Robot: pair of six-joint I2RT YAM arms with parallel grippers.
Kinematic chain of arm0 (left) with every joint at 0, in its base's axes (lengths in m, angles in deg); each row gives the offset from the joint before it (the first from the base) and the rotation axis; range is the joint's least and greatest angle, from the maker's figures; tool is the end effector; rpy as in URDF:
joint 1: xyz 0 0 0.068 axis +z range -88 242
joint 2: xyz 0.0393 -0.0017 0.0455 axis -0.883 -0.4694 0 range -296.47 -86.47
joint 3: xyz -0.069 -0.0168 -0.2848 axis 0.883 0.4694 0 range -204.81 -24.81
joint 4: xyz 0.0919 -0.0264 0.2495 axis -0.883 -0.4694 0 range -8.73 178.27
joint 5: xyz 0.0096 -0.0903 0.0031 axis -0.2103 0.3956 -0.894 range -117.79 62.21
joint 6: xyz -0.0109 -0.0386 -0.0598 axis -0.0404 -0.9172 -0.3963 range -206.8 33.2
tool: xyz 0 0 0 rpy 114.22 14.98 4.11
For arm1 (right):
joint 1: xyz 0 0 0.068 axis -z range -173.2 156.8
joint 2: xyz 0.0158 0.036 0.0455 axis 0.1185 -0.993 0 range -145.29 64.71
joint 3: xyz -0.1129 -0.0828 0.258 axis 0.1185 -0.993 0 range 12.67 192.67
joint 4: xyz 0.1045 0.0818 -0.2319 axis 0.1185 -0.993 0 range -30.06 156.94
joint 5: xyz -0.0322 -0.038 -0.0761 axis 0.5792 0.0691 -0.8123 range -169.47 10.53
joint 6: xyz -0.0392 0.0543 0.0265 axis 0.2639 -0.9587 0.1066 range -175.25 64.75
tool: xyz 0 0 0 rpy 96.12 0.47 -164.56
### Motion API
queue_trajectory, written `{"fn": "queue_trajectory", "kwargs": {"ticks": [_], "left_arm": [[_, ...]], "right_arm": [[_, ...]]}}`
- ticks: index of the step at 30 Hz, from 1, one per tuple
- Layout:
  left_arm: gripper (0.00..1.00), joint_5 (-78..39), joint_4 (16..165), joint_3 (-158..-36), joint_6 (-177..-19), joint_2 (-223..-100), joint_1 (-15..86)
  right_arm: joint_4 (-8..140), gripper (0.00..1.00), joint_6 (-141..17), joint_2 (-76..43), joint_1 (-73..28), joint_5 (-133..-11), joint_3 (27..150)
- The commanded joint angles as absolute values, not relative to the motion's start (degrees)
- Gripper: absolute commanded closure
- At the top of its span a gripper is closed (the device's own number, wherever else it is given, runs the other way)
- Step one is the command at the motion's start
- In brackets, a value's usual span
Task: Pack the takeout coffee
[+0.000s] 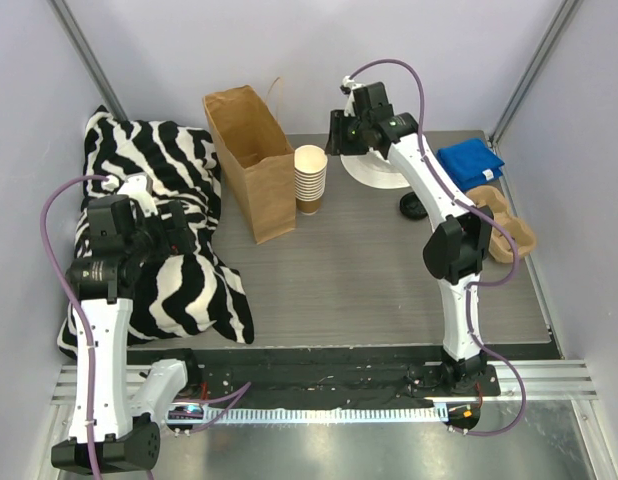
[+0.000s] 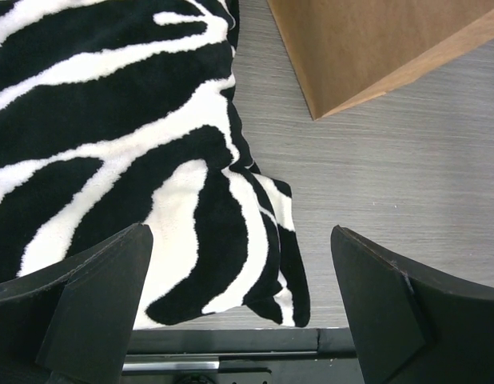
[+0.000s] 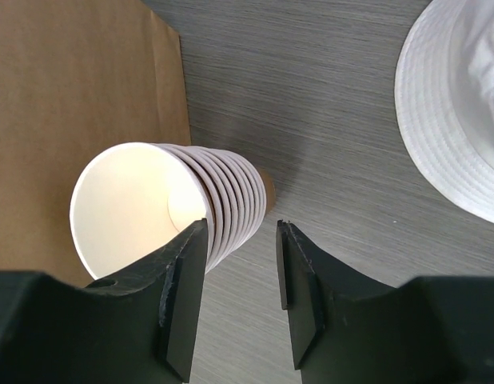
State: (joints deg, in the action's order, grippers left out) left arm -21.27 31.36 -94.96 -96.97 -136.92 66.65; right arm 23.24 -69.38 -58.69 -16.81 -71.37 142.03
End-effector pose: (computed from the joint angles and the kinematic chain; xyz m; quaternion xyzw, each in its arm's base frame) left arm 0.1605 0.0062 0.3941 -0.0903 0.8901 -0.0723 0.4408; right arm 0.4784 0.2182 0.3562 -0.1050 0.8899 0.2021 0.3952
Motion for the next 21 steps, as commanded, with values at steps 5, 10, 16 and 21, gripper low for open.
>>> {"fn": "queue_trajectory", "kwargs": {"ticks": [5, 10, 16, 21], "left_arm": [[0.0, -23.1, 34.6, -94.2, -97.4, -136.1, 66.9], [0.01, -23.3, 34.7, -93.6, -97.3, -135.9, 67.0], [0.0, -23.0, 34.9, -93.7, -97.4, -136.2, 66.9], [0.0, -23.3, 35.4, -93.3, -97.7, -136.2, 66.9]], "right_arm": [[25.8, 0.53, -71.1, -58.7, -17.7, -70.1, 144.1], [26.0, 0.56, -71.2, -59.0, -18.2, -69.6, 144.1], [26.1, 0.69, -71.5, -59.7, -18.6, -69.2, 144.2], [26.2, 0.84, -71.6, -59.0, -18.7, -69.1, 144.3]]}}
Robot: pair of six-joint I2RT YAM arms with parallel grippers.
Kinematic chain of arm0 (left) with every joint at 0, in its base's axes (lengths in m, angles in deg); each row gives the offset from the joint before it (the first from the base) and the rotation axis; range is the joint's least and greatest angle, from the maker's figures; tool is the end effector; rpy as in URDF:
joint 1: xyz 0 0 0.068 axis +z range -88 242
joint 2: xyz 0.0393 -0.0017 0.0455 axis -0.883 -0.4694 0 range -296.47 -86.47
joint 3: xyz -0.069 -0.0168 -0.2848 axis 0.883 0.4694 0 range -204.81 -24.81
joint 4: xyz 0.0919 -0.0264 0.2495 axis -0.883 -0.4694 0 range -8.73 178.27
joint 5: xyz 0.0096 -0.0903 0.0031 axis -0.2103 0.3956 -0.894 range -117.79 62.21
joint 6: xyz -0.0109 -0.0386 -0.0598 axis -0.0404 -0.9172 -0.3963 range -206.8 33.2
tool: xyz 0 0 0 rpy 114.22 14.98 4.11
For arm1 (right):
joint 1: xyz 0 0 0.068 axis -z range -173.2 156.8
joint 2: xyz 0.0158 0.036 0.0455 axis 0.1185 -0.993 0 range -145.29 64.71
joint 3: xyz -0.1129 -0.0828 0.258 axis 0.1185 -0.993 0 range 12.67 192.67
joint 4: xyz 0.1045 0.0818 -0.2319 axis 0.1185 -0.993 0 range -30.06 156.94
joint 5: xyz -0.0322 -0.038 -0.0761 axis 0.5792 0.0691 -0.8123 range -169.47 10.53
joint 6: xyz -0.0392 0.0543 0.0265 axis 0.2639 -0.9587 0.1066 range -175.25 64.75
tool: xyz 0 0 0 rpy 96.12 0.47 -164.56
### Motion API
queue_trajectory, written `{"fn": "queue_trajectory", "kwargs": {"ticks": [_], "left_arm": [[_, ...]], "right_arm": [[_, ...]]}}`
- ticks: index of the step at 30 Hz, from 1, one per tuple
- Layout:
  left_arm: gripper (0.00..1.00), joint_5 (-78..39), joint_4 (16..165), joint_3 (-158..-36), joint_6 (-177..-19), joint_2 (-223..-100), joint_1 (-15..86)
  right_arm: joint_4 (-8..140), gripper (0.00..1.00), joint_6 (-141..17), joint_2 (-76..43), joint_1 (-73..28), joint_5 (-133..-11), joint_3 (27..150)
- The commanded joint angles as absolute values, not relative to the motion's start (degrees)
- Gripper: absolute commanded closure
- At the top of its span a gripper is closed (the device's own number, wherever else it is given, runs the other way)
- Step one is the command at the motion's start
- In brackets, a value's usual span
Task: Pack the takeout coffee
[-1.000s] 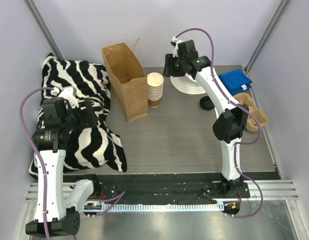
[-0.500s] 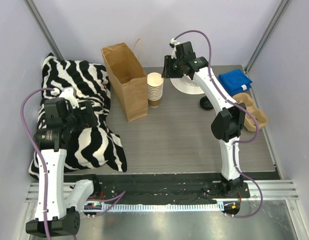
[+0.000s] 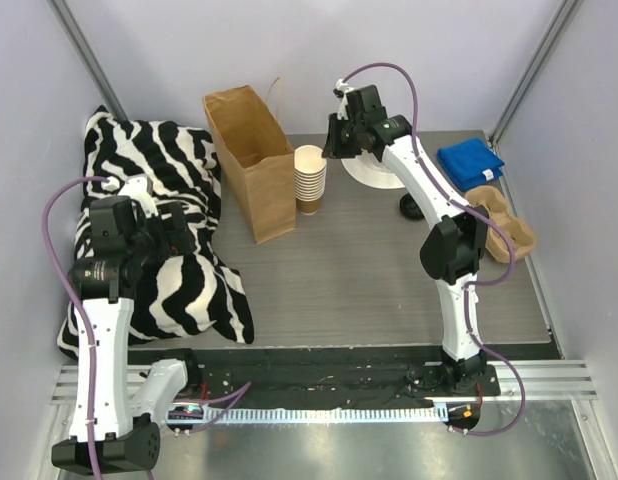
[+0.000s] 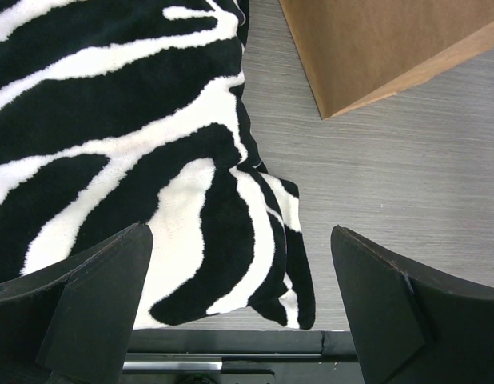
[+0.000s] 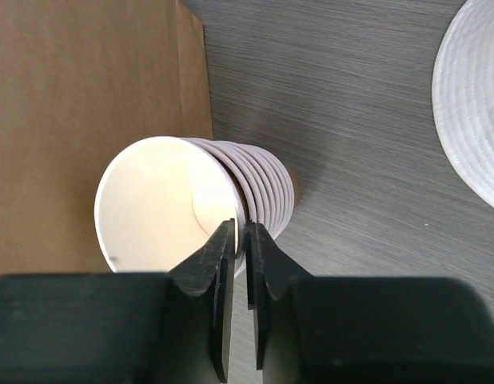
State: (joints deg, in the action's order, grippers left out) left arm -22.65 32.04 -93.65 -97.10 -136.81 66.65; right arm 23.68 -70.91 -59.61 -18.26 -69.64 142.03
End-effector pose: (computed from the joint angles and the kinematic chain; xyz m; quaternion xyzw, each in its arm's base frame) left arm 0.1622 0.0078 0.3882 -0.0971 0.8918 -0.0619 0.4375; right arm 0.4758 0.2337 0.3490 -0.1108 0.8902 0.2236 0.3810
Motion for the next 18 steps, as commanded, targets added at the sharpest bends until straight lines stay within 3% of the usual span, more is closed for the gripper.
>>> {"fn": "queue_trajectory", "kwargs": {"ticks": [1, 5, 18], "left_arm": [[0.0, -23.2, 35.4, -93.2, -97.8, -136.3, 67.0], [0.0, -23.0, 35.4, -93.4, -98.1, -136.6, 67.0], [0.0, -23.3, 35.6, -93.5, -98.7, -136.6, 67.0]], "right_arm": [[26.1, 0.85, -71.6, -58.7, -18.7, -69.1, 144.3], [26.1, 0.99, -72.3, -57.6, -18.7, -69.2, 143.7], [26.0, 0.99, -73.9, -54.7, -18.7, -68.9, 145.5]]}}
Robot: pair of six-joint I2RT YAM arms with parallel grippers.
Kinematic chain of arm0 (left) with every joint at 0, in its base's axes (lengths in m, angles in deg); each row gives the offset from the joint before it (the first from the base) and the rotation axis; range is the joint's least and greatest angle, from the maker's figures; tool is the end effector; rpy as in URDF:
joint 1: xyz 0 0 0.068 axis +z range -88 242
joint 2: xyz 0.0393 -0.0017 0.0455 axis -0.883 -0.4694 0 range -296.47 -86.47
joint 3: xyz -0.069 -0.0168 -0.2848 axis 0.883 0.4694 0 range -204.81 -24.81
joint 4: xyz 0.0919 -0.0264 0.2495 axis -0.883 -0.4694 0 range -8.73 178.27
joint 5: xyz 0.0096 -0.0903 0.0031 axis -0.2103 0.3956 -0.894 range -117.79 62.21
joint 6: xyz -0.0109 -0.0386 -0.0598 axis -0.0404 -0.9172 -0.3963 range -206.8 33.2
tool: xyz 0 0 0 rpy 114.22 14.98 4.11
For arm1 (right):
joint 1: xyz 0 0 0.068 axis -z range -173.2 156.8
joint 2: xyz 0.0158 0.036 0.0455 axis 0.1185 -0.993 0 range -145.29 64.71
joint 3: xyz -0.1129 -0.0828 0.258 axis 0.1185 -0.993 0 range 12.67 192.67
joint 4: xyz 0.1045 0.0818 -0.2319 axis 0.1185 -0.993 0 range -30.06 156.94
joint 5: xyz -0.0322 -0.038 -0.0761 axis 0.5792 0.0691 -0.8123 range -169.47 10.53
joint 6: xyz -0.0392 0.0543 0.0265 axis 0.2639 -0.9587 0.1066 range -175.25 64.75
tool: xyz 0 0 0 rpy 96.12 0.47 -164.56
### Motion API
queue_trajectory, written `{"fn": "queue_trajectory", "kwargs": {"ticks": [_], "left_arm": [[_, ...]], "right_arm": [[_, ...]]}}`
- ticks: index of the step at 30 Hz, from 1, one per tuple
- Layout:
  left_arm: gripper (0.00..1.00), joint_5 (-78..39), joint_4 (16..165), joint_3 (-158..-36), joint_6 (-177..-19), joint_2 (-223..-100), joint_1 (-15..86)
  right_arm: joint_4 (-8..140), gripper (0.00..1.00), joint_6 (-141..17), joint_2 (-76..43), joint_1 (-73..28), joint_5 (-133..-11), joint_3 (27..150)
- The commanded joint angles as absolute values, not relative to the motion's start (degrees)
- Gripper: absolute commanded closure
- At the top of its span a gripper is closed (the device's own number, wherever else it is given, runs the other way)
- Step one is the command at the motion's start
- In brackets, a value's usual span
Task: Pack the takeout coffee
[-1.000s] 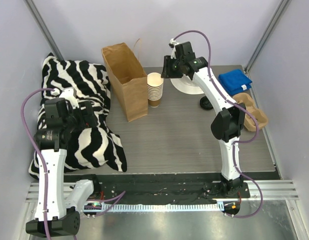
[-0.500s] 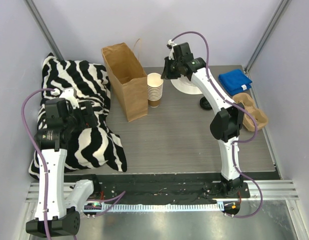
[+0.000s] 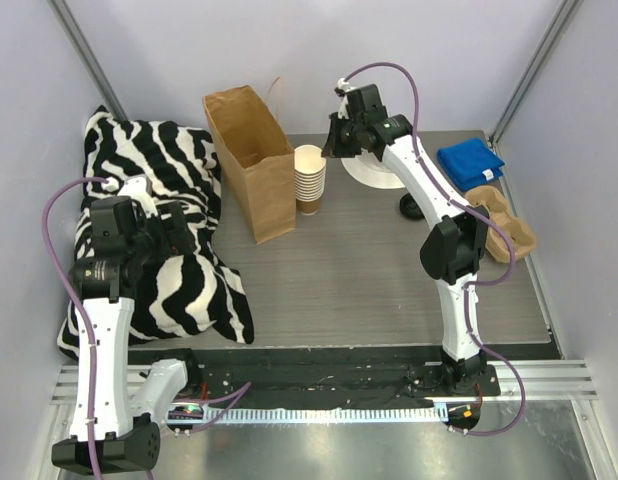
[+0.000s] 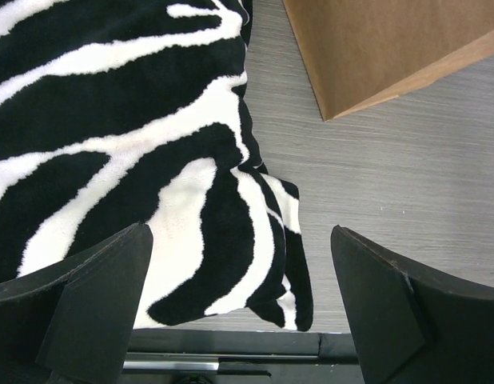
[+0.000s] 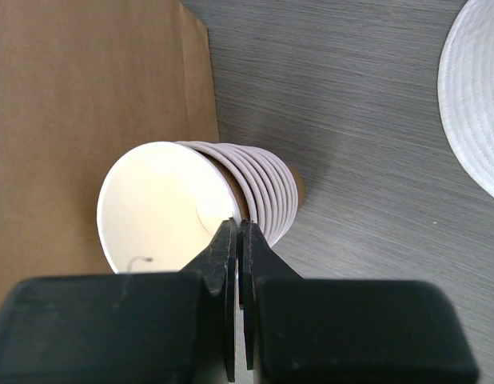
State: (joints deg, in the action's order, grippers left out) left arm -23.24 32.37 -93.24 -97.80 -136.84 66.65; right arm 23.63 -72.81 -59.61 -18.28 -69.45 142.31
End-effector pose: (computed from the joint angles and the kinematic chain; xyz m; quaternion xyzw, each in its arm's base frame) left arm 0.1632 0.0085 0.3864 -0.1049 0.8915 -0.0599 0.4366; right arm 0.4755 0.2340 0.3506 -0.0970 0.8909 0.2319 0.3784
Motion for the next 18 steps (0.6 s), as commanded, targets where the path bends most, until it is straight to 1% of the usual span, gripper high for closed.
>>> {"fn": "queue_trajectory", "kwargs": {"ticks": [1, 18], "left_arm": [[0.0, -23.3, 35.5, -93.5, -98.8, -136.7, 66.9], [0.0, -23.0, 36.0, -92.8, -99.1, -137.3, 66.9]], "right_arm": [[26.0, 0.99, -73.8, -54.5, -18.7, -68.9, 145.6], [25.5, 0.99, -72.9, -46.6, -18.2, -69.6, 146.3]]}}
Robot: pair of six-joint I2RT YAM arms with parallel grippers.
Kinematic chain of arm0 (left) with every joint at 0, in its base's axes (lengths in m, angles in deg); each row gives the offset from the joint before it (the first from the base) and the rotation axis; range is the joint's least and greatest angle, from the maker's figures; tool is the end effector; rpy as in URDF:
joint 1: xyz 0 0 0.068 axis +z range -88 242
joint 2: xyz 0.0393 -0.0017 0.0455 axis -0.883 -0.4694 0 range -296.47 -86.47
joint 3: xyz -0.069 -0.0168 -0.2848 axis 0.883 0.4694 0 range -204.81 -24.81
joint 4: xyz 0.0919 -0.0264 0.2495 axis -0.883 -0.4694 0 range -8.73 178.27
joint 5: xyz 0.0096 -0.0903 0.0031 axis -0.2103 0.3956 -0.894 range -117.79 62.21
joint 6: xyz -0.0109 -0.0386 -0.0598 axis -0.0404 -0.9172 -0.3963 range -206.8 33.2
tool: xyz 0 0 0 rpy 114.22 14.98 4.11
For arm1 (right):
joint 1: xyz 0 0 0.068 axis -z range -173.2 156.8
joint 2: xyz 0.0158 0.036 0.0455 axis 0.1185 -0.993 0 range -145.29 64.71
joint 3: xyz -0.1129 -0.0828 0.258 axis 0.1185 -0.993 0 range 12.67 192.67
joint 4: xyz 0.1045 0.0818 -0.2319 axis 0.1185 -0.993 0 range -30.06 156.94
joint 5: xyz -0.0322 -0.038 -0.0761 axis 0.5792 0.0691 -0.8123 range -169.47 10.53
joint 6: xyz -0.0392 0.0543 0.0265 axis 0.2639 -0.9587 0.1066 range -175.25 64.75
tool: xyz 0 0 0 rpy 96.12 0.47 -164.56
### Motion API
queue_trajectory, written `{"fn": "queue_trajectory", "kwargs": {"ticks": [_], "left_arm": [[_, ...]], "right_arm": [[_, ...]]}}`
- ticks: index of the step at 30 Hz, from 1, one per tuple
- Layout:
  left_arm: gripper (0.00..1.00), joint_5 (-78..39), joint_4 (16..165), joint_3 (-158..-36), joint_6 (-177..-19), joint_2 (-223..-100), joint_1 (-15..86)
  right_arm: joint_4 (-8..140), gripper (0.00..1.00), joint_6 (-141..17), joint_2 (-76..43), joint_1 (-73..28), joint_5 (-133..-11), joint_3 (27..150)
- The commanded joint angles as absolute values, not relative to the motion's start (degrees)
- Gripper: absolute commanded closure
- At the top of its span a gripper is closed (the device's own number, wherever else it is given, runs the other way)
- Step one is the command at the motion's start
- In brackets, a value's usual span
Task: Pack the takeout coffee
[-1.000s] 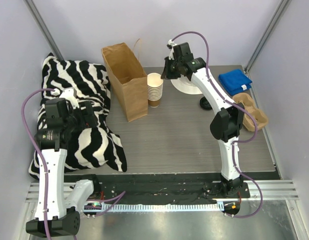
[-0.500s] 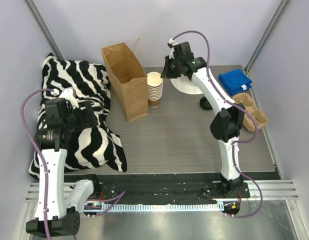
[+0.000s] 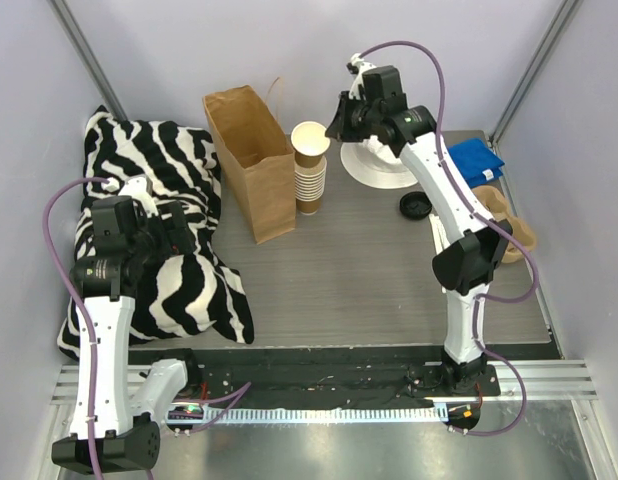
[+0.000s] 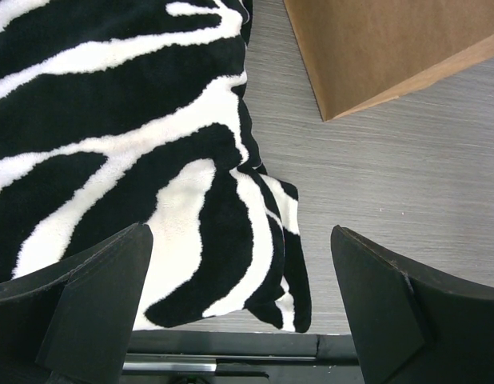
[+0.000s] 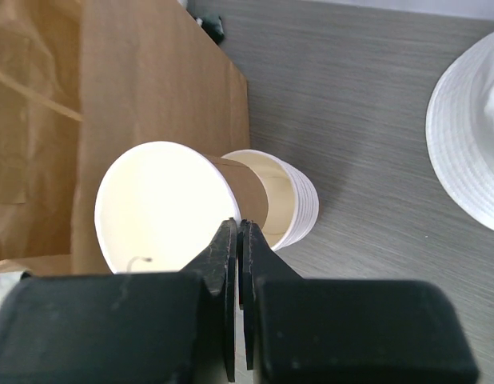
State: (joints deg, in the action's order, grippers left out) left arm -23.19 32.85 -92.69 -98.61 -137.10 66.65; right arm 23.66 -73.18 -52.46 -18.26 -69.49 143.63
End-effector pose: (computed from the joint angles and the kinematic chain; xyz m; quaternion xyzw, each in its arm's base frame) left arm 0.1656 0.0086 0.3835 -0.1113 0.8920 -0.0633 0.4335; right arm 0.4443 0.2191 0.4203 -0.0973 0.8561 0.2539 0.4395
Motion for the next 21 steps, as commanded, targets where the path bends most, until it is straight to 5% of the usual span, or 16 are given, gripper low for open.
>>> {"fn": "queue_trajectory", "kwargs": {"ticks": [1, 11, 21], "left_arm": [[0.0, -23.0, 35.9, -92.8, -99.1, -137.4, 66.9], [0.0, -20.1, 35.7, -94.5, -98.6, -138.7, 67.0], [0.0, -15.1, 35.4, -95.6, -99.7, -138.1, 67.0]], "right_arm": [[25.5, 0.99, -72.9, -46.0, -18.2, -69.5, 146.3], [26.0, 0.99, -71.2, -33.4, -16.1, -70.1, 139.7], [32.1, 0.99, -72.0, -13.6, -14.1, -69.4, 103.1]]}}
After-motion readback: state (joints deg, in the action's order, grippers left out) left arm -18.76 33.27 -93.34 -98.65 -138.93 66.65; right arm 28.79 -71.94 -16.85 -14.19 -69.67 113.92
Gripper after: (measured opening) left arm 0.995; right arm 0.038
